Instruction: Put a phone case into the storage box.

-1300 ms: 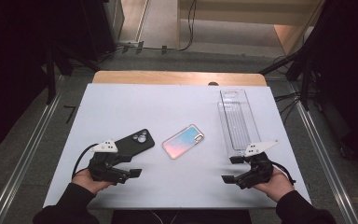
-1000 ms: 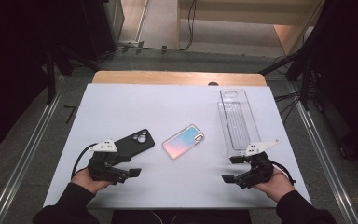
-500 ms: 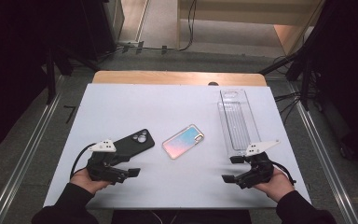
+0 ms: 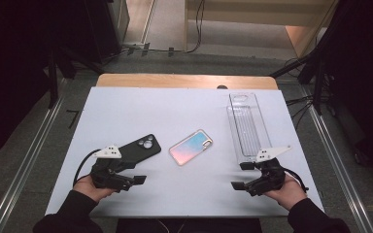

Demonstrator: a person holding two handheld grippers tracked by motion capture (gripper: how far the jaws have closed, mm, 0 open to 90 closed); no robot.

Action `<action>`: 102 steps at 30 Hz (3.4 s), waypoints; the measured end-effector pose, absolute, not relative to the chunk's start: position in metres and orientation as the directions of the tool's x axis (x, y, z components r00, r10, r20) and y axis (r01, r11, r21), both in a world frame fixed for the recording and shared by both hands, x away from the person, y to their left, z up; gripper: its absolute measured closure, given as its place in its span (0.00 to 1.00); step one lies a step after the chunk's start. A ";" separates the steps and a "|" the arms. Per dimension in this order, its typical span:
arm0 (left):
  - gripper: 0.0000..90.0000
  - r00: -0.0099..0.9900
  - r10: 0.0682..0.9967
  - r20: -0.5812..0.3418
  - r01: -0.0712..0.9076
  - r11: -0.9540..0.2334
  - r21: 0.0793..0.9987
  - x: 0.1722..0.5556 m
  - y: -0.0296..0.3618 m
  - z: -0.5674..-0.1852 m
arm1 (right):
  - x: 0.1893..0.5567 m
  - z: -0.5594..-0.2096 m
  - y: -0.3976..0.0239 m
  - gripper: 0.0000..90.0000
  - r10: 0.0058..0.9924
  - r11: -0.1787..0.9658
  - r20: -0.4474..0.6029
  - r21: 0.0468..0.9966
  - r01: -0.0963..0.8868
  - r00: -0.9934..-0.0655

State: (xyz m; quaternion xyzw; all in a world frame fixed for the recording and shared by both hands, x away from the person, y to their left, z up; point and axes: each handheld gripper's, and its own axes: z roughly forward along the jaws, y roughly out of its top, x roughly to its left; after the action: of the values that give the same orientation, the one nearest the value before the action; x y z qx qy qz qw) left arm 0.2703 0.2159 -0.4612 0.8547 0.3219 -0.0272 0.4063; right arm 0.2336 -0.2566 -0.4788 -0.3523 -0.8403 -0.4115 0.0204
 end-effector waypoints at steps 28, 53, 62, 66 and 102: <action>0.29 0.789 0.549 -0.277 0.556 -0.443 0.703 0.281 0.205 -0.449 | 0.234 -0.479 -0.256 0.13 0.576 0.412 0.328 0.674 0.613 -0.748; 0.00 0.838 0.500 -0.217 0.478 -0.484 0.733 0.319 0.161 -0.433 | 0.235 -0.480 -0.257 0.13 0.575 0.415 0.331 0.670 0.615 -0.748; 0.00 0.852 0.479 -0.213 0.463 -0.497 0.735 0.332 0.144 -0.430 | 0.235 -0.480 -0.256 0.13 0.574 0.416 0.331 0.670 0.615 -0.749; 0.00 0.865 0.460 -0.200 0.444 -0.515 0.733 0.337 0.133 -0.428 | 0.235 -0.480 -0.256 0.13 0.575 0.416 0.331 0.669 0.616 -0.748; 0.02 0.875 0.439 -0.205 0.437 -0.533 0.725 0.371 0.056 -0.450 | 0.236 -0.481 -0.256 0.13 0.574 0.424 0.331 0.662 0.618 -0.749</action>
State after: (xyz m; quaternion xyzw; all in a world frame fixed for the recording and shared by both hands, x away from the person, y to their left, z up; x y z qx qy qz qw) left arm 0.3713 0.0564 -0.4495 0.8755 0.2500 0.0011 0.4135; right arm 0.2356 -0.2557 -0.4814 -0.3533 -0.8433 -0.4040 0.0268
